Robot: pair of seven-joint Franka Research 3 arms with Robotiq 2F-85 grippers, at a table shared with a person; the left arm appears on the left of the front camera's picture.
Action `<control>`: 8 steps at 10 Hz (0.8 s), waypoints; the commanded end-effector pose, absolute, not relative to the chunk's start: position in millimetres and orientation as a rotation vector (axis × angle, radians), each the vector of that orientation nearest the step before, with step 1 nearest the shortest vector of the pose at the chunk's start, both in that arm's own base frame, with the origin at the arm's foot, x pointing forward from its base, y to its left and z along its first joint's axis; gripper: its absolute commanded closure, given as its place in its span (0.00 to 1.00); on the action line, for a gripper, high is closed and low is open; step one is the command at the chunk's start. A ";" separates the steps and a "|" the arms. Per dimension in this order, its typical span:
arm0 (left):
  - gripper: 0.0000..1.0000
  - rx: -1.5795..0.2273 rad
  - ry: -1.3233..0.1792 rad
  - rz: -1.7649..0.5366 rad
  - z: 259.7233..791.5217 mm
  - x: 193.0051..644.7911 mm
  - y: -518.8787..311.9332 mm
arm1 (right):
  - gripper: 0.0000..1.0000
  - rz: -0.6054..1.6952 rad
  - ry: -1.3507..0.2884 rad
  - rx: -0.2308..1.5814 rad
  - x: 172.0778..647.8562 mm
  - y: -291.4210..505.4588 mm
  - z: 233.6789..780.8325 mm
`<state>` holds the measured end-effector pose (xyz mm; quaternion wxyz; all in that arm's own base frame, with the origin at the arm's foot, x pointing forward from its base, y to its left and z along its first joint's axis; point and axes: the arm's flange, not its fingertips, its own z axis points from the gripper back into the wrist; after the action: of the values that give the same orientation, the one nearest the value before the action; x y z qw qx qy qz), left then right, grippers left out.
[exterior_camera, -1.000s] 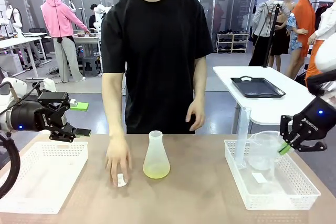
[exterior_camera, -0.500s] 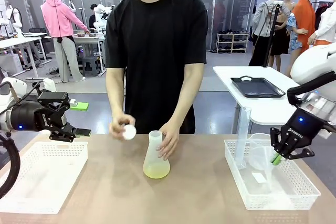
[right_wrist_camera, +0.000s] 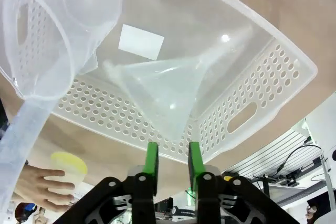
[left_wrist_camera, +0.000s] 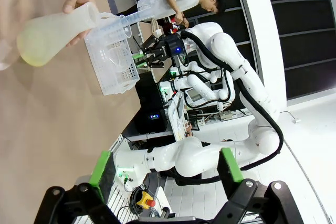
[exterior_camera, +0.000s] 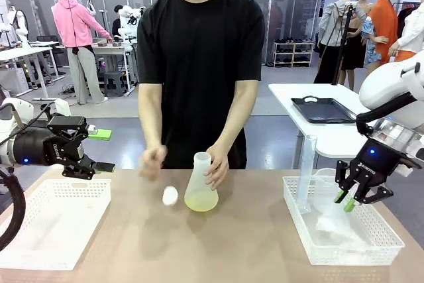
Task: Prepare the solutions needed for the experiment.
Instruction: Once the solution is in the Big flask , pick up the Plastic Funnel and place it back into the right Organizing basket.
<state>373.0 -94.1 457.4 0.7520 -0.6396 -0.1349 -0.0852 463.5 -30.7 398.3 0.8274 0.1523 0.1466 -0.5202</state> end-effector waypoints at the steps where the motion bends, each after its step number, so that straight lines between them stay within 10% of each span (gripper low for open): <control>1: 0.00 -1.413 -0.294 -0.190 458.5 373.2 -94.6 | 0.66 -1.161 0.292 0.294 470.1 -28.3 399.4; 8: 0.00 -1.413 -0.294 -0.190 458.5 373.2 -94.6 | 0.66 -1.113 0.309 0.324 464.5 -32.0 397.0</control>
<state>373.0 -94.1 457.4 0.7520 -0.6396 -0.1348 -0.0852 464.2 -31.9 396.6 0.8245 0.1527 0.1467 -0.5248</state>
